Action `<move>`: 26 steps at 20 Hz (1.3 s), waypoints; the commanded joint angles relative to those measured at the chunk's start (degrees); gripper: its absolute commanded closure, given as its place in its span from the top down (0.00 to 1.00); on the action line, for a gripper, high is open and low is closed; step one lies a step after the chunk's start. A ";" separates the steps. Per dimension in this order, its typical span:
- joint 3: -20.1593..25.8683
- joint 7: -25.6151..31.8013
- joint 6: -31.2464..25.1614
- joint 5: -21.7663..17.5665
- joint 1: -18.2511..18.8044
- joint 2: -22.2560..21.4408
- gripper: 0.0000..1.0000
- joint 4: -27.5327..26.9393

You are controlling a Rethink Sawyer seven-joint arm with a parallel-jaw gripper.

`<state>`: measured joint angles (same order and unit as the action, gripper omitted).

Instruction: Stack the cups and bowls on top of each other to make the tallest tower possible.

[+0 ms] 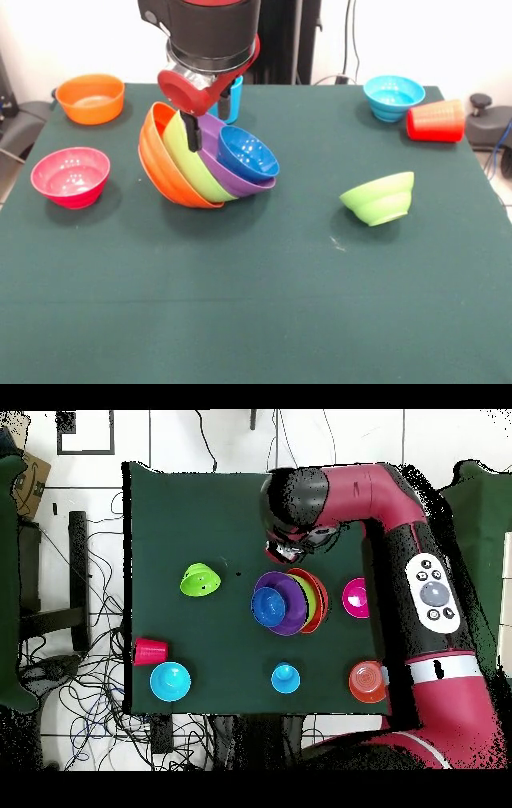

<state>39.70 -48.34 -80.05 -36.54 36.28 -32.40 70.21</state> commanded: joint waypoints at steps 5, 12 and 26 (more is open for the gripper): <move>-1.53 2.95 -9.56 2.07 -2.06 -0.74 1.00 -4.03; -0.16 5.65 -13.30 4.36 -0.62 -4.77 1.00 -4.09; -0.50 6.62 -6.41 4.46 2.96 -6.07 1.00 0.93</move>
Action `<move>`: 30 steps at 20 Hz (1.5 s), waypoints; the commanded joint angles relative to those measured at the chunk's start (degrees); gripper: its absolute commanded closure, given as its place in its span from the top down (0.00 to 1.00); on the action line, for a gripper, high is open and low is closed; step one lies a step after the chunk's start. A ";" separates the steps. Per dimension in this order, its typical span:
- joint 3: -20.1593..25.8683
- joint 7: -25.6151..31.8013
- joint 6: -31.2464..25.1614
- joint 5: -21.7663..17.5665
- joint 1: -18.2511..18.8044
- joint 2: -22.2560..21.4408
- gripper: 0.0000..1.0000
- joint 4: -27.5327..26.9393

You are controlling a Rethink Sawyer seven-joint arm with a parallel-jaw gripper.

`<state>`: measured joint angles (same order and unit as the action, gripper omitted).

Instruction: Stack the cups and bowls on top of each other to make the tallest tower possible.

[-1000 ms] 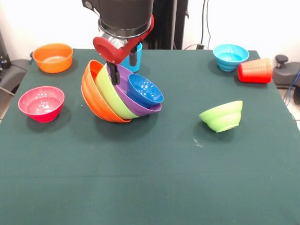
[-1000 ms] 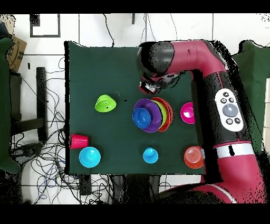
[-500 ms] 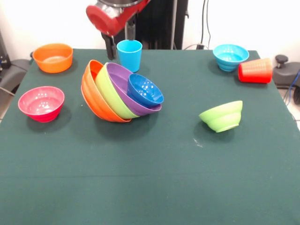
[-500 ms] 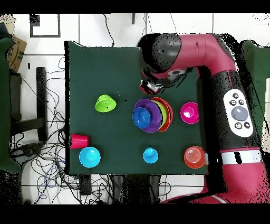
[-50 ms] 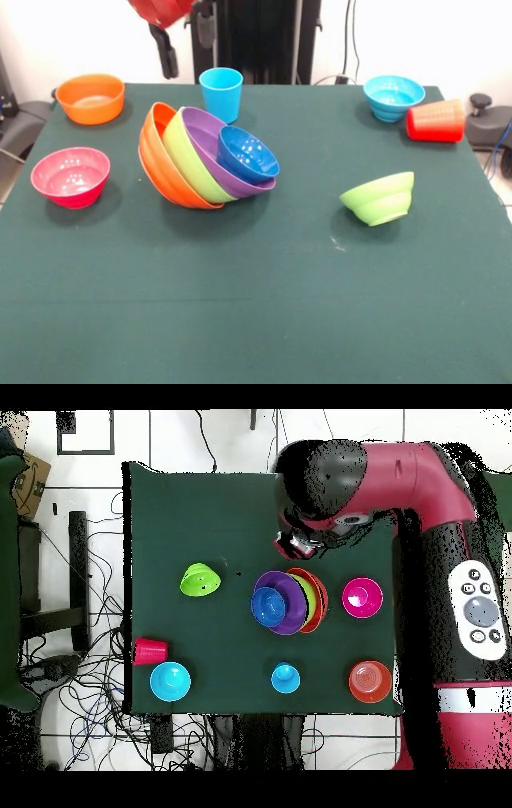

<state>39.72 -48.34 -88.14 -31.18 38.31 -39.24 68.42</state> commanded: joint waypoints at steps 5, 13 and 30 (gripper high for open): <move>-0.15 6.28 3.05 -0.80 1.73 1.16 1.00 3.03; 0.06 6.75 5.67 -1.04 3.70 1.23 1.00 5.84; -0.48 1.71 11.69 -0.10 4.88 1.27 1.00 9.65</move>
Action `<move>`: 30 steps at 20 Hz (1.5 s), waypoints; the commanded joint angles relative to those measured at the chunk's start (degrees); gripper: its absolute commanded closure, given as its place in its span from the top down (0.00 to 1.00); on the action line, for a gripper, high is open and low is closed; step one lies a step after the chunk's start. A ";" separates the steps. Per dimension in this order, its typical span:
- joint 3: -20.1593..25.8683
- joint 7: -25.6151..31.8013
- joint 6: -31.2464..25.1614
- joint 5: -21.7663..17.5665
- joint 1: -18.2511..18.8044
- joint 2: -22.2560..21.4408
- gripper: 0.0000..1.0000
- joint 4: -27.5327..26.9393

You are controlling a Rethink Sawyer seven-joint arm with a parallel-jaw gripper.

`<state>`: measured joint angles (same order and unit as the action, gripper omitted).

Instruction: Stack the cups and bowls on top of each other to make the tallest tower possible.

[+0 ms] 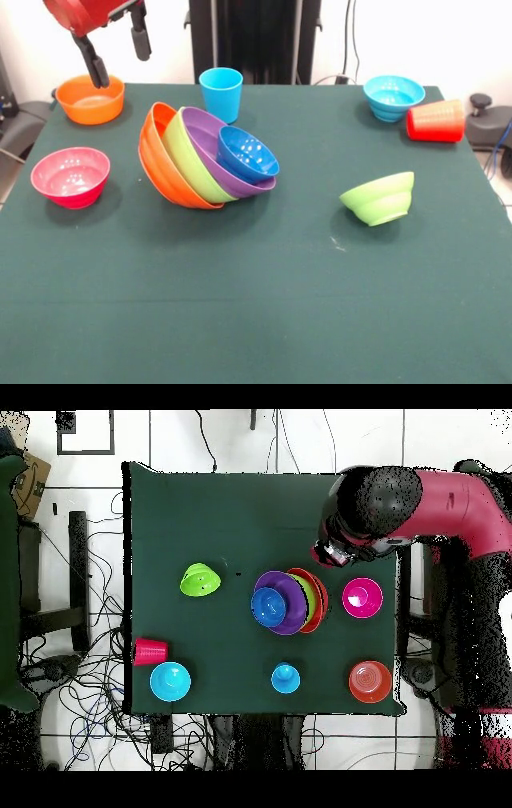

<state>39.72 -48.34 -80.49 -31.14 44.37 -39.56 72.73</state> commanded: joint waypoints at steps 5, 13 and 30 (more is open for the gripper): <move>-0.46 -4.27 8.97 2.36 -2.31 3.29 1.00 4.73; -1.68 -2.80 9.88 1.62 -3.48 3.80 1.00 3.69; -2.92 0.03 13.86 -1.47 -3.86 5.57 1.00 2.56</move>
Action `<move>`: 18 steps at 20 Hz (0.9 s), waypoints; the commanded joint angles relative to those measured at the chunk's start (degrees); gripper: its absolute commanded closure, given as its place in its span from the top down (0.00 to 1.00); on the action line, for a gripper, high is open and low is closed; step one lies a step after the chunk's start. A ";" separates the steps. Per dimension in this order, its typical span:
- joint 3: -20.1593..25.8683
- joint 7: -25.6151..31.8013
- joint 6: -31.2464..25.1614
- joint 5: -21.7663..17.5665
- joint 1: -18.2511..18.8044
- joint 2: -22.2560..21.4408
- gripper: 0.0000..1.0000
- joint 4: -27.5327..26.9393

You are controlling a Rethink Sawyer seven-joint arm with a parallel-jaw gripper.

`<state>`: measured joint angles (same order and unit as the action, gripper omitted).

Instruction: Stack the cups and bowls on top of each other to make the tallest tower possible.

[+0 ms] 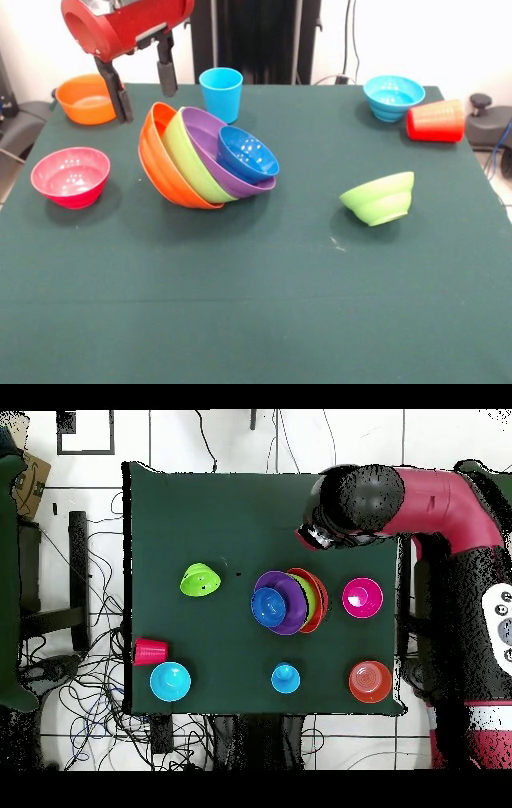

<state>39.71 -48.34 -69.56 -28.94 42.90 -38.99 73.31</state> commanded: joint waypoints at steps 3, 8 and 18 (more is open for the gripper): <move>-3.19 -0.06 4.00 -4.21 -2.35 5.60 1.00 2.36; -4.00 -1.90 4.38 -4.27 -2.82 6.53 1.00 2.83; -6.00 0.06 1.11 -5.98 -3.50 6.47 1.00 2.99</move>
<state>38.44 -48.34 -68.35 -29.52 41.68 -36.02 73.32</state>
